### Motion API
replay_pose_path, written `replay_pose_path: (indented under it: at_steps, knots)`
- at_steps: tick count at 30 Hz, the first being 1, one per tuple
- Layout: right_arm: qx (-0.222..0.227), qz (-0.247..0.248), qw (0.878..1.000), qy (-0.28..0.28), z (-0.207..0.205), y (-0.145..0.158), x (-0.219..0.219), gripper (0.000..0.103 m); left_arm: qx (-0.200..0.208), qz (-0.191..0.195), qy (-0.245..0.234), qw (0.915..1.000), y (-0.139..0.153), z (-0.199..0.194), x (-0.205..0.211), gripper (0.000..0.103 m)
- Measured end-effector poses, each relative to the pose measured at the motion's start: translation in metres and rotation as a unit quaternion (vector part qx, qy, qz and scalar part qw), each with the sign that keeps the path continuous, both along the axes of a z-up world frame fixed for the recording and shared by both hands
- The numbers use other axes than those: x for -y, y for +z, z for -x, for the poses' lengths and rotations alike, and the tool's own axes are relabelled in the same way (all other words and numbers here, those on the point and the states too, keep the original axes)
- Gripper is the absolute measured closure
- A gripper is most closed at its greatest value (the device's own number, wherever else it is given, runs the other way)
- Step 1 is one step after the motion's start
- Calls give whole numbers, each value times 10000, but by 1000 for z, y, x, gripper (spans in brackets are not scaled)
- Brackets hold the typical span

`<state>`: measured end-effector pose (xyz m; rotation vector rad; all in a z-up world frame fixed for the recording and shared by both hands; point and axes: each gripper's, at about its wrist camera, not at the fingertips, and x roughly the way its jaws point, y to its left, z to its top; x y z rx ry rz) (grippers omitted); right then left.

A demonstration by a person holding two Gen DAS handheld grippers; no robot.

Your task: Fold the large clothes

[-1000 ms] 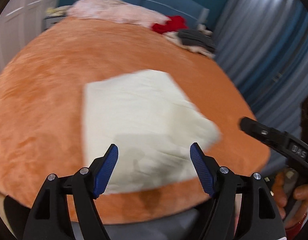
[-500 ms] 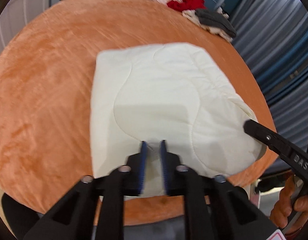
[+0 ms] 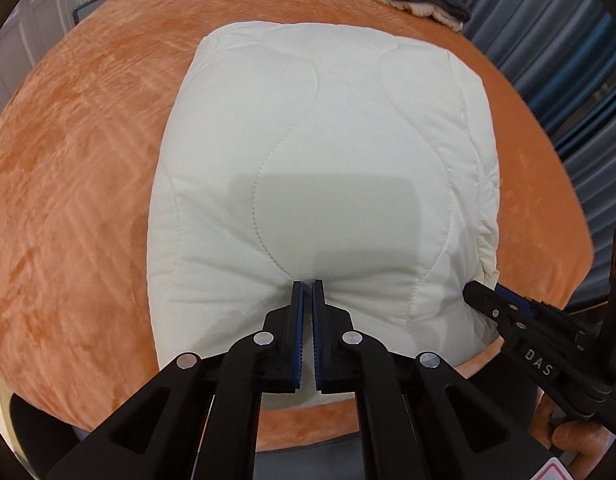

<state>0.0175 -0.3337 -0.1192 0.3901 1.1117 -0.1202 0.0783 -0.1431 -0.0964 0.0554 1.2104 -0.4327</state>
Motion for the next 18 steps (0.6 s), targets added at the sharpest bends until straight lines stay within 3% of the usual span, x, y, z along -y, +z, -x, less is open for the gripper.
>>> replay_pose_path:
  at_steps: [8, 15, 18]
  knots:
    - [-53, 107, 9999, 45, -11, -18, -1, 80, 152, -387, -94, 9991, -15, -3, 17, 103]
    - [29, 220, 9997, 111, -11, -23, -6, 79, 272, -504, -82, 9983, -23, -6, 23, 103]
    - [187, -145, 9997, 66, -4, -19, 4, 76, 371, -492, -142, 9980, -17, -4, 22, 103]
